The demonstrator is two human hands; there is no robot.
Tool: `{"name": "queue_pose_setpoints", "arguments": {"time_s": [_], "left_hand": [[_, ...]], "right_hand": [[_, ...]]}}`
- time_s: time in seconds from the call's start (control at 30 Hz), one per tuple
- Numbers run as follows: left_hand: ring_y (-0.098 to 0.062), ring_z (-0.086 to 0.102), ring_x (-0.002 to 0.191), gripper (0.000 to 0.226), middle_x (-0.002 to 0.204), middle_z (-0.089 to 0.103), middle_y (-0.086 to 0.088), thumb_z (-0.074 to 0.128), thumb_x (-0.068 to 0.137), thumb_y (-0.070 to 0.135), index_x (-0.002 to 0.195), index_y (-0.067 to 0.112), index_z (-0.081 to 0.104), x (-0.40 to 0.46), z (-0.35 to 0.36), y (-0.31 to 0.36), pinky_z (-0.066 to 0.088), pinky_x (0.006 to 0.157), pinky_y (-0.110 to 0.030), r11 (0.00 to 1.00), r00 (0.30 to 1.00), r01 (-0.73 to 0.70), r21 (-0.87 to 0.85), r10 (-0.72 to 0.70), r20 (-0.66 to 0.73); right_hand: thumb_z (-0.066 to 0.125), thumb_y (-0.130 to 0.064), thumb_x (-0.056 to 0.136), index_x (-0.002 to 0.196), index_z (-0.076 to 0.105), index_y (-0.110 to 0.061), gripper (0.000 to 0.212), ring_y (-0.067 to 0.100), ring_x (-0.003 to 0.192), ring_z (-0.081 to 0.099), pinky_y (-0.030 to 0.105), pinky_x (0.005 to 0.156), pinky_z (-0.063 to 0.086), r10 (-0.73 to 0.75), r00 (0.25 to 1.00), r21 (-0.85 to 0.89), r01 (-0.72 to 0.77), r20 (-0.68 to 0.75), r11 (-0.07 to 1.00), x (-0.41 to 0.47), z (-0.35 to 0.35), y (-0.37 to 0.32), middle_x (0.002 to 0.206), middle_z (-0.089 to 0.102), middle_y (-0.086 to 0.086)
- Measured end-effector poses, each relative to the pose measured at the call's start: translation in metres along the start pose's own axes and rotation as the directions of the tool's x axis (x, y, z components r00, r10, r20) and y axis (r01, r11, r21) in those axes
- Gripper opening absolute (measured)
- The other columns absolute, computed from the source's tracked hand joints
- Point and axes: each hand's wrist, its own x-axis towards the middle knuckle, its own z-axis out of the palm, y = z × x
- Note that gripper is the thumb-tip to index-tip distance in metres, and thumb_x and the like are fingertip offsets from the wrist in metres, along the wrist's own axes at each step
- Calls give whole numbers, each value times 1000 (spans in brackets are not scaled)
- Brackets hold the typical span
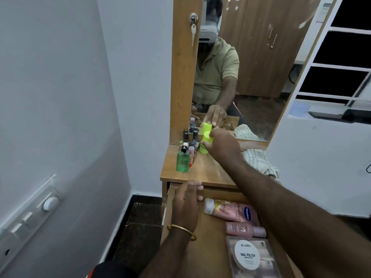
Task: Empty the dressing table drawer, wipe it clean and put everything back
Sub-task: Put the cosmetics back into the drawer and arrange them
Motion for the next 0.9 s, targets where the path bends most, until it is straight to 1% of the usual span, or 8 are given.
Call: {"name": "queue_pose_setpoints", "arguments": {"time_s": [0.1,0.27,0.37,0.43,0.53,0.63,0.77,0.9], "left_hand": [[-10,64,71,34,90,74,4,38,104,31,96,22,71,0,0,-2,45,60,-21,1000,1000,-22,21,22,20],[-6,63,68,34,90,73,5,39,103,33,96,22,70,0,0,-6,44,59,-18,999,999,-28,46,25,45],[-4,63,66,35,89,73,3,39,103,35,96,20,70,0,0,-7,43,58,-16,999,998,-14,42,12,57],[-5,63,67,35,91,73,2,39,102,37,97,20,69,0,0,-7,43,58,-17,999,998,-11,44,8,67],[-9,64,68,36,88,74,2,40,101,48,94,29,70,-1,0,-14,45,59,-20,993,991,-1,114,-14,134],[-11,65,69,44,83,73,4,39,89,66,93,35,70,-2,-2,-24,48,65,-29,963,973,-66,262,4,230],[-4,60,64,41,76,68,5,43,97,53,92,21,68,-11,-3,-29,51,69,-33,861,897,-237,449,16,441],[-12,61,65,46,77,67,-3,40,97,55,85,18,63,-19,-3,-29,51,72,-40,772,853,-270,576,-86,515]], "right_hand": [[76,-32,81,97,62,-19,25,22,86,61,33,66,48,72,996,181,-63,-44,981,-2,2,3,93,66,3],[77,-18,75,100,54,-23,34,16,81,62,40,70,57,158,986,508,-112,-49,854,-15,-5,10,93,63,-4],[78,-20,75,101,54,-28,37,7,71,58,24,60,53,167,985,621,-100,-50,778,-35,-22,15,86,60,-6],[80,-20,74,100,58,-29,34,3,66,53,15,57,46,149,989,651,-100,-21,752,-56,-34,20,85,58,-6],[81,-18,73,91,67,-28,25,2,67,54,15,61,46,142,989,661,-138,48,737,-97,-47,32,84,63,-6],[81,-12,73,83,72,-28,21,0,59,52,18,59,46,141,973,684,-230,184,693,-141,-43,44,71,64,-12],[82,-14,72,83,76,-26,17,-3,66,61,23,67,53,175,931,652,-351,321,672,-177,-25,58,78,73,-9],[78,-10,75,75,75,-12,4,-4,58,55,18,59,44,68,896,650,-369,439,665,-194,-20,58,64,67,-8]]}}
